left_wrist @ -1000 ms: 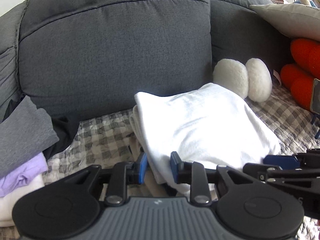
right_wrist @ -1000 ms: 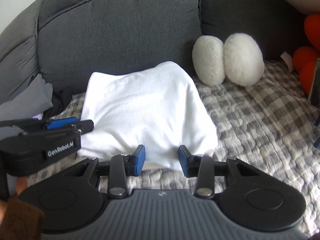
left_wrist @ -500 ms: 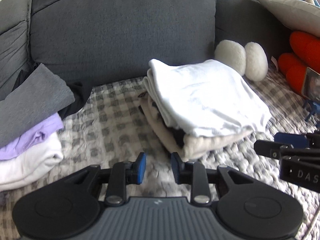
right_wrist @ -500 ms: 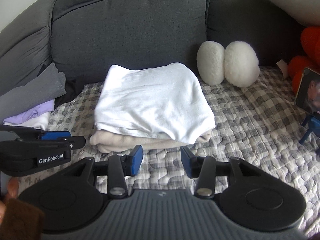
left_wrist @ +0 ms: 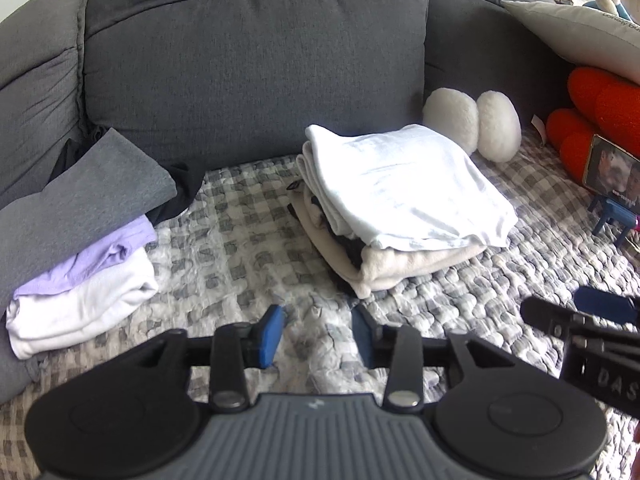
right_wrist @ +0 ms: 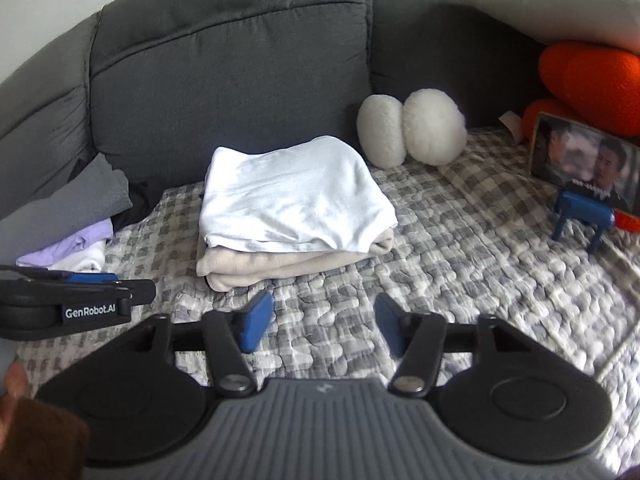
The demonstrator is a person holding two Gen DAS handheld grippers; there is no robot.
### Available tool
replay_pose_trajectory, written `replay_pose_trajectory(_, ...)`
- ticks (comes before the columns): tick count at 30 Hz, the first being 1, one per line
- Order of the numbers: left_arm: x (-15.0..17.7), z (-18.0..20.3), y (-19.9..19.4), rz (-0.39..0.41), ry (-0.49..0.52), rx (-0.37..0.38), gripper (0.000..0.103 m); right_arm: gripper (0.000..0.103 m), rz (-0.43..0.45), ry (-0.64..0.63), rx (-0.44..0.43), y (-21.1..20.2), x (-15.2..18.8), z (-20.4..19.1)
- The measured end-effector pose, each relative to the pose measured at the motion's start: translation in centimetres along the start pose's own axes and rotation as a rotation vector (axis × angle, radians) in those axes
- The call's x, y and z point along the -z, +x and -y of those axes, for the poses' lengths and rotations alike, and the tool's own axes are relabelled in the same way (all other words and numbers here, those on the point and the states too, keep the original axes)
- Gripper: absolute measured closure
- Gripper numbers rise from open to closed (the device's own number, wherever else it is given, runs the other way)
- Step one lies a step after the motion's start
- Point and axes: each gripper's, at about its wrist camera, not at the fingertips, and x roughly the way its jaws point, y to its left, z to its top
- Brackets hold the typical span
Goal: Fold clothes
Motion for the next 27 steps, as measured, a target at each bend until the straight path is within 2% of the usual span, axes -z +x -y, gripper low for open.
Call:
replay_pose_trajectory(3, 0.0, 0.7, 0.0, 0.002, 0.008, -0.030, 0.047, 0.030, 0.004, 0.005, 0.009, 0.0, 0.0, 0.2)
replay_pose_trajectory(4, 0.0, 0.9, -0.1, 0.006, 0.010, -0.034, 0.045, 0.025, 0.006, 0.008, 0.002, 0.1, 0.1, 0.3)
replay_pose_trajectory(6, 0.0, 1.3, -0.1, 0.014, 0.014, -0.043, 0.035, 0.013, 0.008, -0.006, 0.014, 0.4, 0.1, 0.5)
replay_pose_trajectory(7, 0.0, 1.4, -0.1, 0.019, 0.013, -0.048, 0.032, 0.003, 0.009, -0.014, 0.023, 0.6, 0.0, 0.6)
replay_pose_trajectory(8, 0.0, 1.5, -0.1, 0.024, 0.013, -0.053, 0.028, 0.000, 0.012, -0.011, 0.021, 0.7, 0.0, 0.8)
replay_pose_trajectory(14, -0.2, 2.4, 0.2, 0.058, 0.020, -0.102, 0.018, 0.000, 0.015, 0.020, -0.003, 1.8, -0.6, 1.4)
replay_pose_trajectory(17, -0.5, 2.6, 0.9, 0.050, 0.017, -0.117, 0.011, 0.000, 0.016, 0.025, -0.006, 2.2, -0.8, 1.8)
replay_pose_trajectory(27, -0.7, 3.3, 2.5, 0.037, 0.020, -0.158, 0.006, 0.000, -0.008, 0.054, -0.002, 3.6, -1.3, 2.6)
